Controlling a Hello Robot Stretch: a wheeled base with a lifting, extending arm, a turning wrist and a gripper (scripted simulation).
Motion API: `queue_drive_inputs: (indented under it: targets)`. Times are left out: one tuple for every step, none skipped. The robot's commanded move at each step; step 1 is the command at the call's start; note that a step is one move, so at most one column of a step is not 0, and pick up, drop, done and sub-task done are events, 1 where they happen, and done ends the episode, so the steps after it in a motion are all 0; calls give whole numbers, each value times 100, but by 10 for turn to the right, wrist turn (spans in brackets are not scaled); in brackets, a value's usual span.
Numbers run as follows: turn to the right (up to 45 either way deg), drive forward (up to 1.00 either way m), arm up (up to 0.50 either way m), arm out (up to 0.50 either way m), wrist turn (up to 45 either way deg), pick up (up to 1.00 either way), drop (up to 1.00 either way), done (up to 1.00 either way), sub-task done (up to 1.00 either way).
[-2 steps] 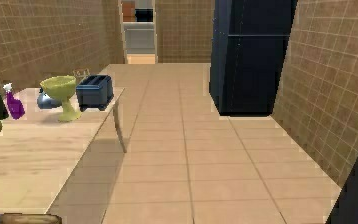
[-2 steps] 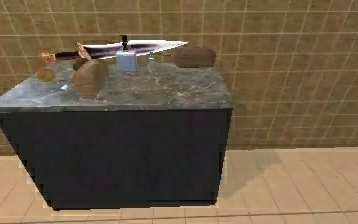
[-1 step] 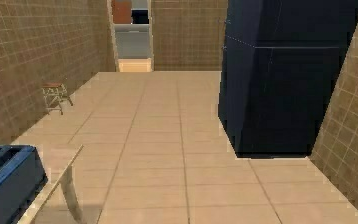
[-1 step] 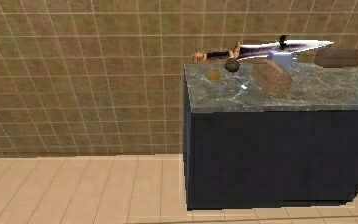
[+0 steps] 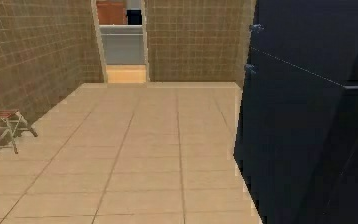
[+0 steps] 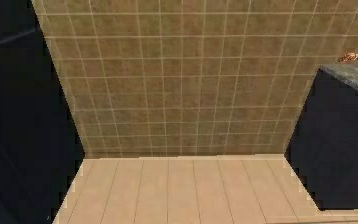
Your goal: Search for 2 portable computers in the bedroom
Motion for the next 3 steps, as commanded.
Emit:
queue_drive_inputs:
  targets:
    - [-120, 0, 0, 0, 0, 0, 0, 0, 0]
    - [0, 25, 0, 0, 0, 0, 0, 0, 0]
    - [-60, 0, 0, 0, 0, 0, 0, 0, 0]
